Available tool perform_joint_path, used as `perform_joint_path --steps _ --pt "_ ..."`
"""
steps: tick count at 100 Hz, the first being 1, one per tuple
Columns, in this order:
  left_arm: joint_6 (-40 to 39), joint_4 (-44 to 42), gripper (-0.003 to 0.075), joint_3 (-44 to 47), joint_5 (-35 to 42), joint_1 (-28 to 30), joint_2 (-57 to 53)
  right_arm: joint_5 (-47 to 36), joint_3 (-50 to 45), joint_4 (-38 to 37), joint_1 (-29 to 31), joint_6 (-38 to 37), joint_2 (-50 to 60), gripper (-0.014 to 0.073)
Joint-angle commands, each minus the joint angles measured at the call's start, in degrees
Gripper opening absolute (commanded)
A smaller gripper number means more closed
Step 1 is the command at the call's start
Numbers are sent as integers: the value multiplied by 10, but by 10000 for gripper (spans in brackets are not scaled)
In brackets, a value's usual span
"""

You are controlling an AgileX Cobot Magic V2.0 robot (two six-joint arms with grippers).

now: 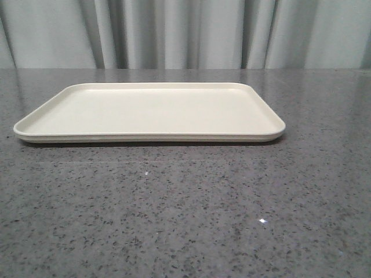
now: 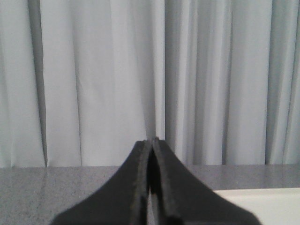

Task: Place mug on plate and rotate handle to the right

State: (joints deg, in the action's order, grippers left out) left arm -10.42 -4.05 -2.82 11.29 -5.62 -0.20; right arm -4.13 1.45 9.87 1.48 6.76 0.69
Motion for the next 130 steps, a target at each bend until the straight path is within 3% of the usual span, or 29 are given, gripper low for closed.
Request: perform_joint_path --steps 1,30,81,99,130 --pt "-7 7 -20 -38 40 0 -17 -23 41 3 5 -2 9 -109" --pt "-7 7 -20 -73 29 0 -17 17 107 3 5 -2 6 -109" --pt "-7 7 -20 -89 17 0 -17 32 115 3 5 -2 6 -109" --pt "-7 7 -20 -123 -19 0 -16 46 139 3 5 -2 5 -109" --pt "-7 7 -20 -151 -45 0 -2 92 209 3 4 -2 -74 -109"
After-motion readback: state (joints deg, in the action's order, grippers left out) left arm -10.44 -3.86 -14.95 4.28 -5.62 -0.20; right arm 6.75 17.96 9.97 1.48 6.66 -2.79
